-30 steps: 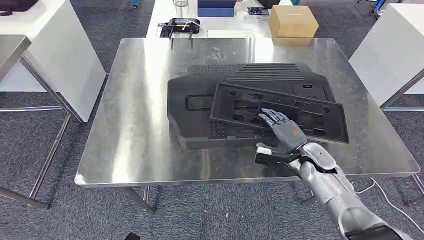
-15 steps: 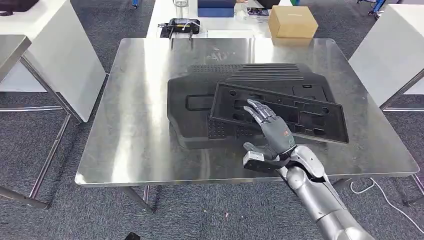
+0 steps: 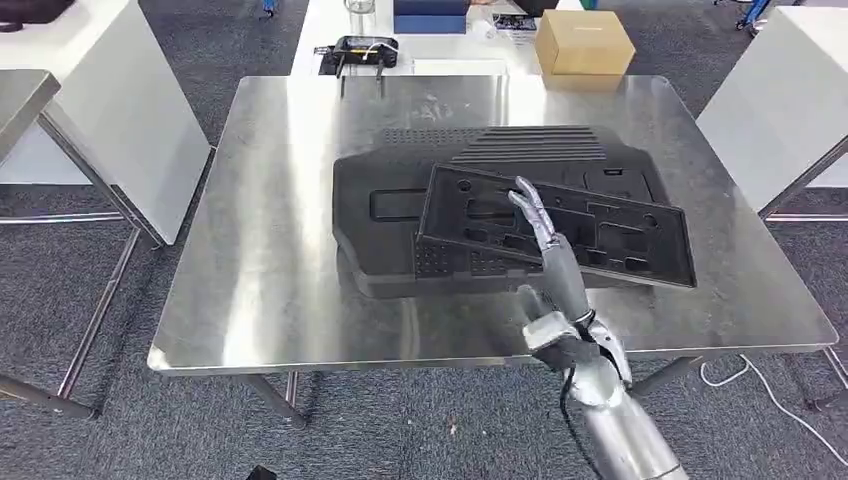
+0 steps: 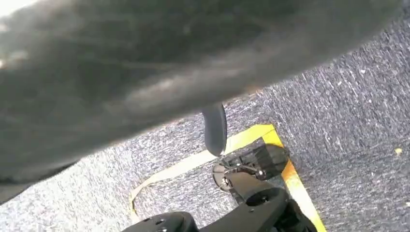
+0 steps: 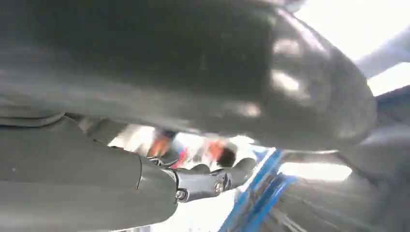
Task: Take the parts from the cabinet and place them on the table.
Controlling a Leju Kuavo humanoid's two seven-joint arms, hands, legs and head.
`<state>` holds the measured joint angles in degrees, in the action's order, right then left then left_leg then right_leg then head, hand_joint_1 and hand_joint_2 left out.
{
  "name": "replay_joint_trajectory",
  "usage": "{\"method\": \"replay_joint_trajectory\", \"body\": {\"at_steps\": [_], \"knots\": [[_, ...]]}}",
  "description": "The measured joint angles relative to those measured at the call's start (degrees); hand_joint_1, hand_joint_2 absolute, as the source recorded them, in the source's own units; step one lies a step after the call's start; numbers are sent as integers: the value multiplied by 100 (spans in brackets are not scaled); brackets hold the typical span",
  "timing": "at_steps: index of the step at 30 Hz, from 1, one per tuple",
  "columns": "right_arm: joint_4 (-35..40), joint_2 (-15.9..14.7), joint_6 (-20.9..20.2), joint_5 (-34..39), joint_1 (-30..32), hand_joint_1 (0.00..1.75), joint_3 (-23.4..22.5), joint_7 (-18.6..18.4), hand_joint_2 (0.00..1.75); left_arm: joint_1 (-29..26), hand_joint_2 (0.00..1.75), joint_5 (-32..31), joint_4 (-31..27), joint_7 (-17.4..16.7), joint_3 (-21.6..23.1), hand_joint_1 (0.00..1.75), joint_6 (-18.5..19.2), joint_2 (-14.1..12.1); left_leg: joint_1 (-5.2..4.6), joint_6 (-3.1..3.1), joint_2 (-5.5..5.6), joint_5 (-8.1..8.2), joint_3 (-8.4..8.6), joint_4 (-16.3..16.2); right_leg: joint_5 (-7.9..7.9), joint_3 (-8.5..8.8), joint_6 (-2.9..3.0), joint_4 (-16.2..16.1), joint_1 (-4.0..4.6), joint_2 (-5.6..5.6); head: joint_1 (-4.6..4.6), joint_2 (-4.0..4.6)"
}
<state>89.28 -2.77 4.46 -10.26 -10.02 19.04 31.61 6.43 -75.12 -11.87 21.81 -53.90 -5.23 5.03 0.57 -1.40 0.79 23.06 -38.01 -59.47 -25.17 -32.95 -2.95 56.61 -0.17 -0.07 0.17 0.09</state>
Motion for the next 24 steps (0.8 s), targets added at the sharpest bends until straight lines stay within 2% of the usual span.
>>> {"method": "replay_joint_trajectory", "body": {"at_steps": [1, 3, 7, 10, 14, 18, 24], "knots": [[417, 87, -445, 674, 226, 0, 13, 63, 0, -28, 0, 46, 0, 37, -9, 0, -42, -7, 3, 8, 3, 5, 1, 0, -6, -7, 8, 0, 3, 1, 0, 0], [1117, 227, -906, 1239, 670, 0, 68, 206, 0, -100, 0, 136, 0, 87, -42, 0, -105, -22, 10, 31, 7, 25, 10, 0, -31, -44, 39, -1, 10, 3, 0, 0], [2143, 347, -1277, 1628, 1583, 0, 149, 608, 0, -239, 0, 275, 0, 245, -147, 0, -236, -33, 10, 37, 9, 47, 29, 3, -55, -26, 42, -2, 10, 2, -2, 0], [2504, 450, -1649, 2234, 1994, 0, 109, 634, 0, -279, 0, 380, 0, 297, -232, 0, -315, -35, 9, 47, -4, 58, 37, 3, -54, -30, 42, -3, 9, -6, 0, 0], [2980, 771, -2132, 3081, 2633, 0, -326, 636, 0, -326, 0, 459, 0, 315, -376, 0, -389, -35, 10, 53, 3, 66, 45, 3, -60, -20, 48, -3, 10, -5, 2, 0], [3211, 977, -2424, 3103, 2866, 0, -761, 629, 0, -336, 0, 489, 0, 402, -455, 0, -343, -35, 12, 54, -20, 68, 57, 3, -61, -16, 49, -3, 11, -13, -2, 0], [3399, 1134, -2529, 2923, 2932, 0, -1006, 625, 0, -336, 0, 489, 0, 417, -496, 0, -291, -35, 14, 54, -23, 67, 62, 3, -61, -13, 50, -2, 12, -14, -2, 0]]}}
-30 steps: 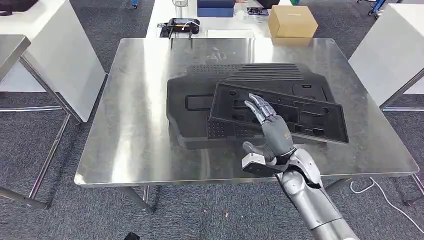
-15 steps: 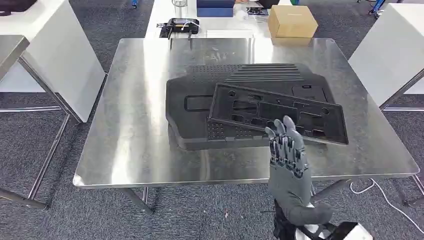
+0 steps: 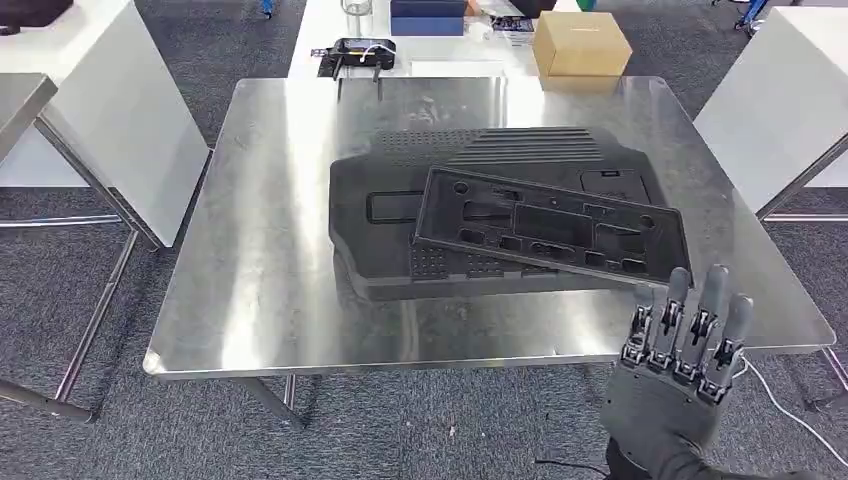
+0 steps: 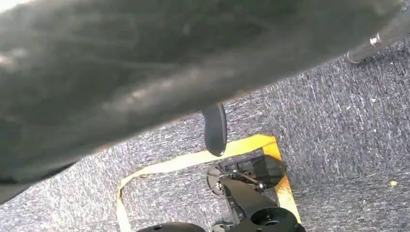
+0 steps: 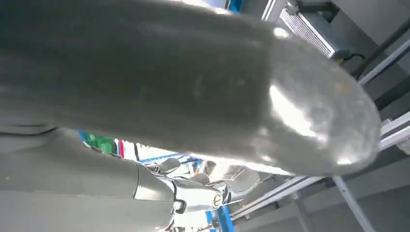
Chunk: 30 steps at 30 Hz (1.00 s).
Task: Take the parts from the cabinet and place them on the table.
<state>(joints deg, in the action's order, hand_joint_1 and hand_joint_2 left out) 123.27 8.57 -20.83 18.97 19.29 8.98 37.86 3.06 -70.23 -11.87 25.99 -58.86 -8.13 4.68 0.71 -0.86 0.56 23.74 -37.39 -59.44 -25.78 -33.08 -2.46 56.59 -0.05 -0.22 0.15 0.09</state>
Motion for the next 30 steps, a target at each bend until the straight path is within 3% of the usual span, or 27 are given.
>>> {"method": "replay_joint_trajectory", "body": {"at_steps": [9, 15, 18, 19, 20, 22, 23, 24, 25, 26, 28, 29, 30], "knots": [[48, 83, -7, -26, 4, 0, -116, -20, 0, 0, 0, 0, 0, -50, -39, 0, 52, 0, -7, -5, 0, 8, 0, -5, 3, 9, -5, -6, -3, 0, 2, 0], [39, 140, -11, 0, -2, 0, -168, -33, 0, -1, 0, 0, 0, -96, -50, 0, 59, -22, -61, -63, 1, 41, 17, -8, -5, 31, -47, -8, -52, 1, 2, 0], [39, 175, -11, 11, -3, 0, -179, -39, 0, -1, 0, -2, 0, -98, -68, 0, 48, -31, -80, -125, -3, -3, 29, 4, 24, 99, -112, -14, -69, -2, 7, 0], [39, 177, -13, 31, -4, 0, -181, -42, 0, 2, 0, -2, 0, -96, -74, 0, 46, -22, -14, -166, -23, -40, 57, 71, -34, 82, -109, 45, -79, -8, 6, 0], [39, 179, -13, 39, -10, 0, -190, -46, 0, 7, 0, -2, 0, -87, -79, 0, 44, -24, -17, -175, -29, -49, 68, 83, -179, 10, -95, 209, -73, -1, -11, 0], [24, 183, -13, 64, -40, 0, -223, -55, 0, 9, 0, -2, 0, -59, -90, 0, 42, -24, -8, -196, -36, -61, 51, 83, -628, -324, -34, 1031, -86, -2, -41, 0], [11, 184, -13, 72, -37, 0, -247, -57, 0, 9, 0, -2, 0, -40, -92, 0, 46, -24, -9, -197, -41, -68, 32, 82, -805, -500, -28, 1463, -91, -2, -35, 0], [-4, 184, -13, 90, -37, 0, -267, -74, 0, 9, 0, 0, 0, -15, -94, 0, 61, -24, -8, -187, -48, -85, 8, 82, -900, -614, -60, 1773, -96, -1, -42, 0], [-22, 183, -13, 92, -38, 0, -275, -79, 0, 9, 0, 0, 0, 4, -98, 0, 66, -24, -5, -171, -53, -110, -18, 82, -871, -561, -111, 1754, -110, -1, -37, 0], [-33, 184, -13, 98, -42, 0, -282, -85, 0, 9, 0, 7, 0, 26, -103, 0, 74, -22, 3, -147, -52, -137, -49, 82, -764, -363, -176, 1481, -127, 2, -44, 0], [-55, 186, -13, 112, -60, 0, -299, -107, 0, 9, 0, 9, 0, 57, -122, 0, 76, -11, 37, -70, -45, -207, -120, 79, -491, 308, -298, 364, -172, 24, -42, 0], [-57, 186, -13, 112, -84, 0, -306, -114, 0, 15, 0, 17, -6, 59, -122, 0, 76, -20, 26, -21, -48, -243, -121, 68, -482, 508, -281, -37, -183, 62, -50, 0], [-72, 186, -11, 112, -81, 0, -308, -122, 0, 0, 0, 17, -4, 68, -127, 0, 76, -13, 27, 30, -43, -273, -120, 103, -284, 496, -259, 100, -114, 22, -55, 0]]}}
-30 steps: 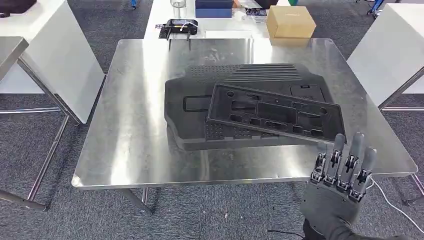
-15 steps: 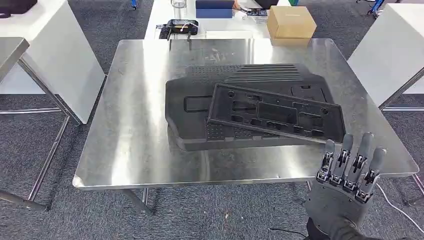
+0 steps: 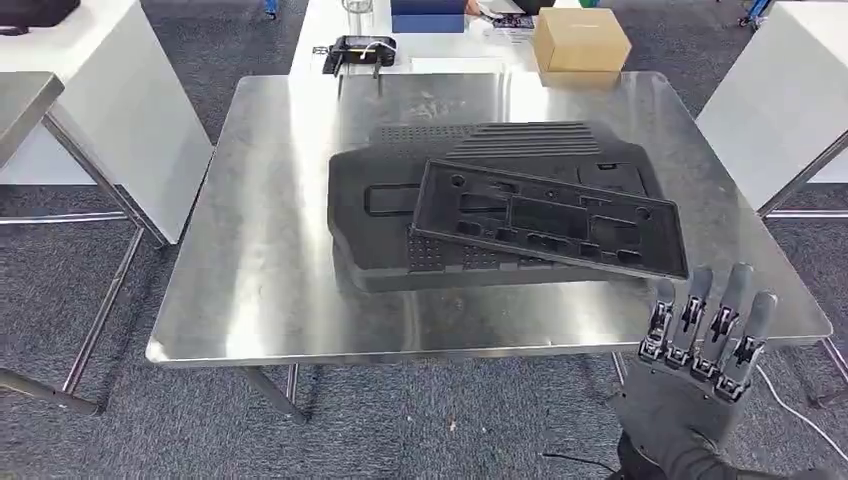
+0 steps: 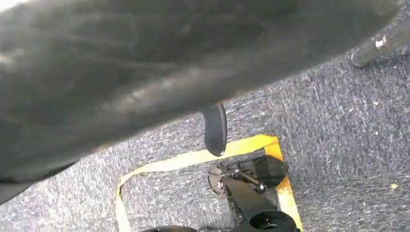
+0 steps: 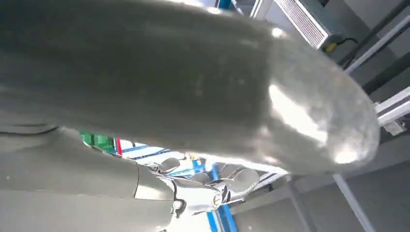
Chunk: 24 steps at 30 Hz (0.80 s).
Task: Take the parts from the cabinet and place them on the table.
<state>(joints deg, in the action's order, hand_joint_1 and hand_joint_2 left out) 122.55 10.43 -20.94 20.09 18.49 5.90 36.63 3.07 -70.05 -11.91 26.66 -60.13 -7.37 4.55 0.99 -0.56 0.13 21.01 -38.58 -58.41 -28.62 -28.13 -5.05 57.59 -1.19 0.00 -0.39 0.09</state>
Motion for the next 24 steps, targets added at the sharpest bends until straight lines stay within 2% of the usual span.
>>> {"method": "replay_joint_trajectory", "body": {"at_steps": [1, 2, 3, 4, 5, 6, 8, 9, 10, 11, 12, 13, 14, 15, 16, 17, 18, 19, 20, 21, 23, 24], "knots": [[-2, 2, 0, 2, -10, 0, -13, 0, 0, 2, 0, 4, 0, 7, -2, 0, 0, -9, -8, 30, 1, -7, 19, -29, -24, -102, 87, -44, -2, -2, 22, 0], [-17, 2, 0, 15, -15, 0, -15, -2, 0, 16, 0, 18, 0, 20, -4, 0, 4, 0, -7, 80, 2, -47, 21, -15, -11, -128, 184, -26, 11, -11, 24, 0], [-33, 9, 2, 22, -16, 0, -26, -31, 0, 11, 0, 24, 0, 29, -7, 0, 9, 2, 5, 129, 3, -82, 32, 40, 10, -138, 248, -24, 27, -9, 31, 0], [-37, 20, 2, 20, -22, 0, -31, -31, 0, -3, 0, 24, 2, 33, -11, 0, 13, -2, 31, 166, 4, -100, 20, 26, 77, -176, 323, -54, -8, 2, 26, 0], [-44, 24, 2, 20, -24, 0, -33, -46, 0, -4, 0, 24, 2, 35, -15, 0, 15, -4, 45, 164, -4, 151, -46, -111, 124, -212, 378, -52, -20, 10, 44, 0], [-52, 31, 2, 24, -19, 0, -39, -52, 0, -5, 0, 26, 2, 37, -18, 0, 18, -2, 42, 165, -3, 508, -128, -404, 162, -255, 439, -51, -12, 10, 35, 0], [-76, 31, 4, 22, -20, 0, -46, -61, 0, -3, 0, 26, 4, 37, -24, 0, 46, 9, 39, 182, 5, 1135, -360, -1307, 247, -315, 489, -41, 34, 11, 37, 0], [-92, 31, 11, 24, -20, 0, -52, -70, 0, -3, 0, 48, 4, 44, -37, 0, 66, 9, 39, 181, 5, 1297, -411, -1676, 293, -381, 499, -37, 62, 11, 39, 0], [-105, 31, 17, 22, -18, 0, -57, -70, 0, -3, 0, 59, 4, 66, -55, 0, 79, 9, 38, 174, 5, 1287, -330, -1744, 333, -429, 488, -30, 82, 6, 42, 0], [-114, 31, 20, 17, -16, 0, -61, -70, 0, -3, 0, 68, 4, 97, -68, 0, 90, 9, 36, 155, 5, 1193, -132, -1560, 375, -478, 493, -24, 93, 5, 39, 0], [-120, 31, 22, 15, -15, 0, -66, -70, 0, 0, 0, 72, 4, 110, -77, 0, 103, 9, 35, 136, 5, 1048, 188, -1165, 398, -517, 467, -22, 101, 0, 42, 0], [-125, 31, 22, 4, -15, 0, -70, -70, 0, 5, 0, 79, 4, 127, -83, 0, 105, 9, 34, 112, 5, 899, 601, -604, 425, -542, 461, -17, 105, -3, 42, 0], [-125, 33, 26, -9, -16, 0, -74, -70, 0, 14, 0, 92, 4, 140, -87, 0, 105, 9, 29, 84, 11, 902, 941, -115, 441, -545, 436, -2, 105, 2, 42, 0], [-125, 33, 35, -13, -15, 0, -81, -70, 0, 20, 0, 101, 4, 145, -94, 0, 105, 9, -15, 62, 26, 886, 983, -77, 471, -581, 392, -6, 140, 3, 31, 0], [-127, 37, 41, -15, -21, 0, -87, -70, 0, 15, 0, 105, 4, 160, -98, 0, 105, 13, -45, 38, 38, 831, 945, -71, 493, -565, 358, -6, 124, 11, 4, 0], [-129, 46, 53, -15, -19, 0, -96, -70, 0, 16, 0, 107, 4, 162, -103, 0, 105, 13, -76, 21, 36, 842, 919, -41, 518, -579, 321, 3, 108, 10, 28, 0], [-131, 50, 59, -15, -13, 0, -101, -70, 0, 18, 0, 109, 4, 162, -103, 0, 105, 13, -94, -26, 33, 809, 895, -38, 563, -590, 264, -23, 91, 8, 13, 0], [-131, 50, 63, -11, -12, 0, -105, -70, 0, 16, 0, 109, 7, 162, -103, 0, 103, 24, -66, -102, 19, 731, 846, 25, 597, -628, 234, -19, 134, -3, 24, 0], [-133, 50, 74, -11, -8, 0, -116, -70, 0, 33, 0, 109, 4, 162, -103, 0, 101, 37, -46, -142, -9, 666, 795, 44, 493, -725, 237, 71, 111, -11, 37, 0], [-135, 50, 81, -11, -10, 0, -120, -70, 0, 32, 0, 109, 2, 160, -103, 0, 96, 35, -41, -207, -12, 609, 705, 45, 220, -855, 272, 318, 107, -8, -15, 0], [-153, 48, 94, -9, -6, 0, -131, -70, 0, 30, 0, 111, 2, 151, -105, 0, 83, 33, -45, -215, -23, 499, 555, 44, -309, -1115, 331, 1155, 91, -7, -24, 0], [-168, 48, 103, -7, -6, 0, -144, -72, 0, 30, 0, 111, 2, 140, -107, 0, 83, 33, -46, -214, -29, 441, 472, 41, -467, -1212, 312, 1549, 91, -7, -22, 0]]}}
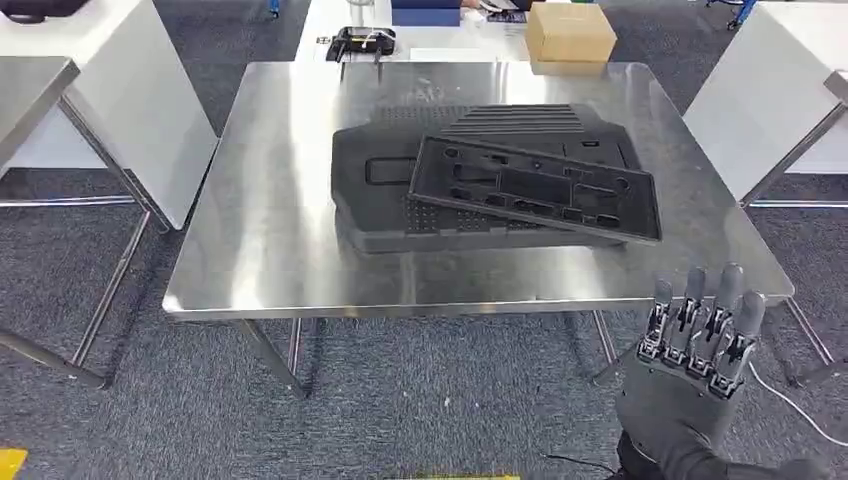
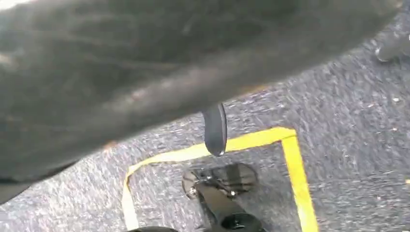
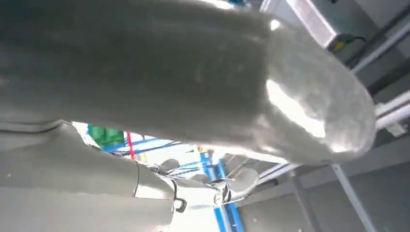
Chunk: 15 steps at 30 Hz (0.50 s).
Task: Take the parts from the cabinet and place them on the table.
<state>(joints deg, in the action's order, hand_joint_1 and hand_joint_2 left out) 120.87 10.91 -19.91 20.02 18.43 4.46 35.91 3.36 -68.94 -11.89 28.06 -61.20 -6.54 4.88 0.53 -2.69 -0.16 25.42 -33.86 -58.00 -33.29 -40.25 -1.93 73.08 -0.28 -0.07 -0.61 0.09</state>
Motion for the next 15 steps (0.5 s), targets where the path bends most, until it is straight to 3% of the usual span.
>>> {"method": "replay_joint_trajectory", "body": {"at_steps": [1, 2, 4, 5, 6, 7, 8, 10, 11, 12, 14, 15], "knots": [[-15, 0, 11, 2, 4, 0, -7, -6, 0, 0, 0, 0, 0, -7, -2, 0, 2, 2, 0, 4, -9, -53, -71, 0, -19, 12, -49, 168, -5, 0, -7, 0], [-26, 0, 22, 7, 8, 0, -9, -22, 0, -1, 0, 0, 0, -15, -2, 0, 2, 2, 0, 12, -14, -104, -142, -1, 47, 147, -110, 92, -10, 0, -2, 0], [-46, 0, 31, 17, 9, 0, -11, -33, 0, -4, 0, -2, 2, -31, -4, 0, 2, 20, 4, 47, -12, -221, -259, -2, 331, 780, -222, -752, -21, 4, 0, 0], [-50, 0, 31, 20, 7, 0, -13, -33, 0, -4, 0, -2, 2, -35, -7, 0, 2, 22, 4, 73, -7, -274, -296, -5, 377, 1179, -217, -1306, -20, 9, -11, 0], [-50, 0, 33, 20, 1, 0, -13, -33, 0, -6, 0, -2, 2, -41, -7, 0, 2, 24, -28, 109, -3, -311, -334, -16, 303, 1512, -170, -1752, 7, 9, -13, 0], [-55, 0, 33, 18, 6, 0, -13, -33, 0, -6, 0, -2, 2, -48, -11, 0, 2, 24, -25, 146, -14, -377, -343, -4, 323, 1504, -112, -1774, 25, -5, 28, 0], [-57, 2, 39, 15, 23, 0, -18, -42, 0, -7, 0, -2, 0, -48, -22, 0, 2, 22, -25, 181, -12, -426, -343, 8, 350, 1400, -85, -1786, 24, -5, 9, 0], [-79, 4, 96, -11, 24, 0, -46, -96, 0, -10, 0, -2, 2, -52, -39, 0, 4, 26, -26, 253, -5, -508, -343, 36, 409, 1355, 5, -1780, 20, -3, 17, 0], [-92, 13, 112, -20, 21, 0, -50, -120, 0, -19, 0, -2, 0, -52, -50, 0, 4, 22, 9, 275, 13, -422, -386, -24, 465, 1334, 77, -1798, -80, 15, 28, 0], [-107, 18, 149, -22, 27, 0, -61, -142, 0, -20, 0, -2, 2, -55, -57, 0, 4, 20, 10, 292, 19, -142, -437, -208, 504, 1301, 133, -1797, -55, 16, 35, 0], [-177, 31, 160, 13, 45, 0, -103, -225, 0, -26, 0, -2, 2, -57, -79, 0, 9, 26, 19, 327, 28, 548, -648, -1047, 579, 1218, 198, -1795, -37, 36, 57, 0], [-217, 31, 184, 31, 53, 0, -127, -251, 0, -26, 0, -4, 4, -57, -83, 0, 18, 35, 23, 352, 30, 750, -740, -1476, 622, 1164, 202, -1787, -27, 40, 57, 0]]}}
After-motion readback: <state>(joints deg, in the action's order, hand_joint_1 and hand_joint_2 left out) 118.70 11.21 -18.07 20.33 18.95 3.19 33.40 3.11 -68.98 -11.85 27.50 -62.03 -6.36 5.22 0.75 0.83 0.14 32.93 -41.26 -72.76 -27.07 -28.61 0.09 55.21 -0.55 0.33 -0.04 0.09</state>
